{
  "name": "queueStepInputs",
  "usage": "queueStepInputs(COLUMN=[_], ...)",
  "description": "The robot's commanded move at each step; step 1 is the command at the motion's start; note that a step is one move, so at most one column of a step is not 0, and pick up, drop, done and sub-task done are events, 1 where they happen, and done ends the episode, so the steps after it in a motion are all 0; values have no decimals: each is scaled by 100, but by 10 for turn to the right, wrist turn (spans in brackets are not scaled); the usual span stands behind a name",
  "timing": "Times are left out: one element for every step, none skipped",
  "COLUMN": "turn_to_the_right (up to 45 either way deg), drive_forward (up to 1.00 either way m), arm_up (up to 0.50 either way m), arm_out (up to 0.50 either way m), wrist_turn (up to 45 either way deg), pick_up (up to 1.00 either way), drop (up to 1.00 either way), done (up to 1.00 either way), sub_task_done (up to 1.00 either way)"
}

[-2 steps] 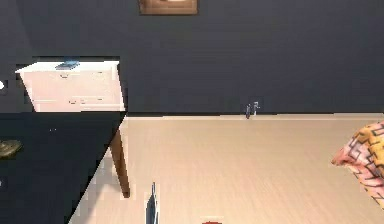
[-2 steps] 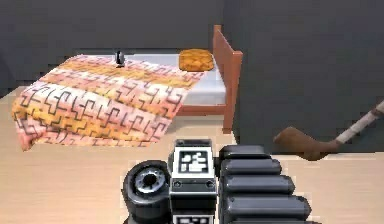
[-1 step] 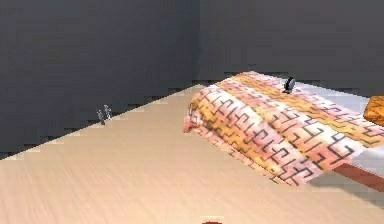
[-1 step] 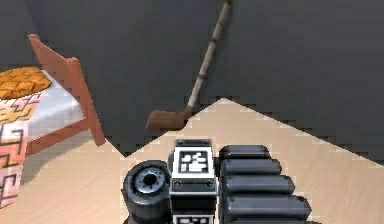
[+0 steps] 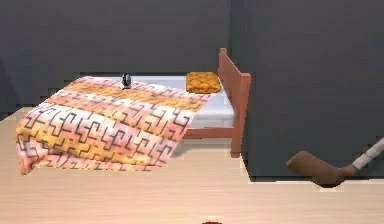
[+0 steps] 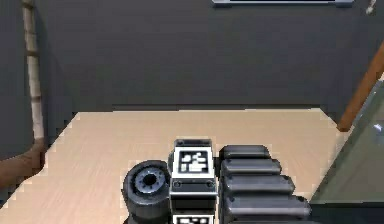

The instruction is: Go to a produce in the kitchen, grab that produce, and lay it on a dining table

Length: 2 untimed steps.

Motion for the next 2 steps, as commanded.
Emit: queueStepInputs(turn_to_the_right=[240, -450], drive_forward=[0, 0], arm_up=[0, 0], arm_out=[0, 0], wrist_turn=[0, 0], pick_up=[0, 0], drop=[0, 0], done=[0, 0], sub_task_done=[0, 0])
